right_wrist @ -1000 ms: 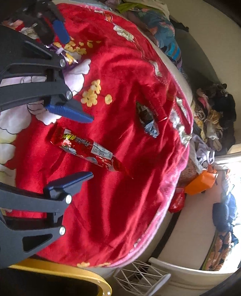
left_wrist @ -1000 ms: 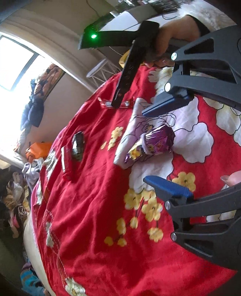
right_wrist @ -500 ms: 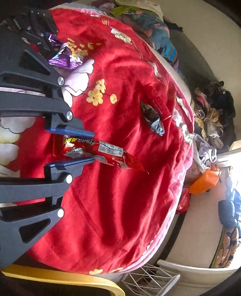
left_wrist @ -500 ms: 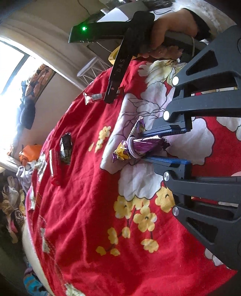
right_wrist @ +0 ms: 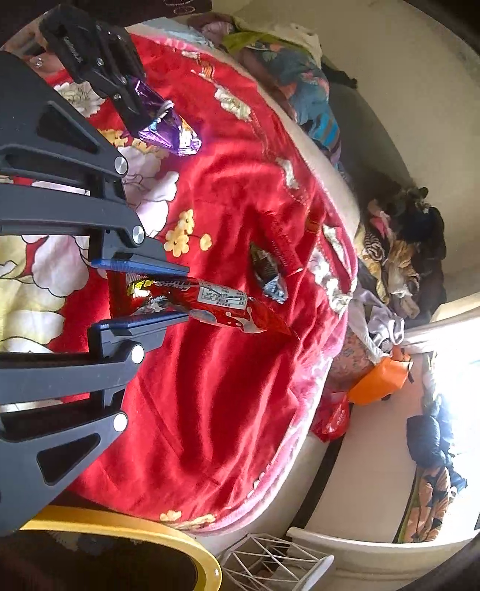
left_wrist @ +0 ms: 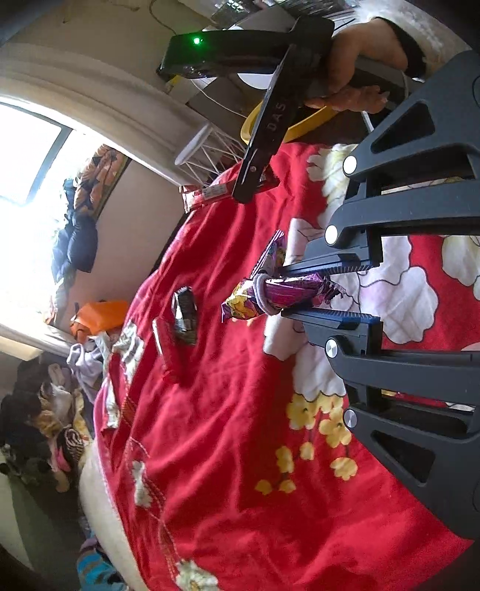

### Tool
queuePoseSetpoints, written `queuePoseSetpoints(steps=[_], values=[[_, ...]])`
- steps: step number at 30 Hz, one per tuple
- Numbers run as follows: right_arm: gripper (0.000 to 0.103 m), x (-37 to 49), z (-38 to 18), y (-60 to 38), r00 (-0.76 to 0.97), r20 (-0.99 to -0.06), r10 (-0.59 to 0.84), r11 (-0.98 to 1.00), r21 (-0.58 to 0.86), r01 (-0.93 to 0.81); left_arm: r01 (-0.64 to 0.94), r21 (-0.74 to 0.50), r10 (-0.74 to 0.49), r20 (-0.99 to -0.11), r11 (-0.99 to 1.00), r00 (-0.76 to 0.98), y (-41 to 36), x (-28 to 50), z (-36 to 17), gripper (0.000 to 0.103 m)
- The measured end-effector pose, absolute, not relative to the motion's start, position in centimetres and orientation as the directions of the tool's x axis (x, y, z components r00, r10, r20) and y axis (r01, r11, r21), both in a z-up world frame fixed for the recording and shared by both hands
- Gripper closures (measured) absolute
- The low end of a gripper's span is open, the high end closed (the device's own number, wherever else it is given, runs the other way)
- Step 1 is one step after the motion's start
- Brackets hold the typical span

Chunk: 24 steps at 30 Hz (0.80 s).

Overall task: Collect trash
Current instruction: 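Carry the purple and red wrappers with both tools toward the yellow bin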

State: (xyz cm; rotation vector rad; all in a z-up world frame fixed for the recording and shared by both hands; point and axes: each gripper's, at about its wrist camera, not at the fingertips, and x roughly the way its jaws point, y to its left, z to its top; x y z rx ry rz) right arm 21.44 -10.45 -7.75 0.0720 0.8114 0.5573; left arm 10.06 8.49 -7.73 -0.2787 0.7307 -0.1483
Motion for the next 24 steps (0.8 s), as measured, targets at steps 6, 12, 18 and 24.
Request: queuePoseSetpoints(steps=[6,12,18,24], values=[[0.085,20.6,-6.5,-11.4,0.576,-0.646,0.501,0.854,0.264,-0.448,0.047,-0.297,-0.229,-0.620,0.954,0.751,8.0,10.1,-6.6,0.091],[0.085,20.4,-5.3,-12.6,0.607,-0.624,0.491,0.863,0.256,-0.435,0.062,-0.292,-0.236,-0.609,0.954,0.757,7.0,10.6,-5.7,0.091],[0.085,20.2,-4.3,-15.4,0.639,-0.603,0.478,0.876,0.277,-0.394,0.100,-0.281,-0.254,-0.590,0.955,0.766,5.0,11.4,-4.2,0.091],[0.085,19.9,-3.7,-19.1,0.681,-0.592,0.432,0.902,0.281,-0.328,0.143,-0.263,-0.275,-0.581,0.954,0.766,2.4,12.0,-3.1,0.091]])
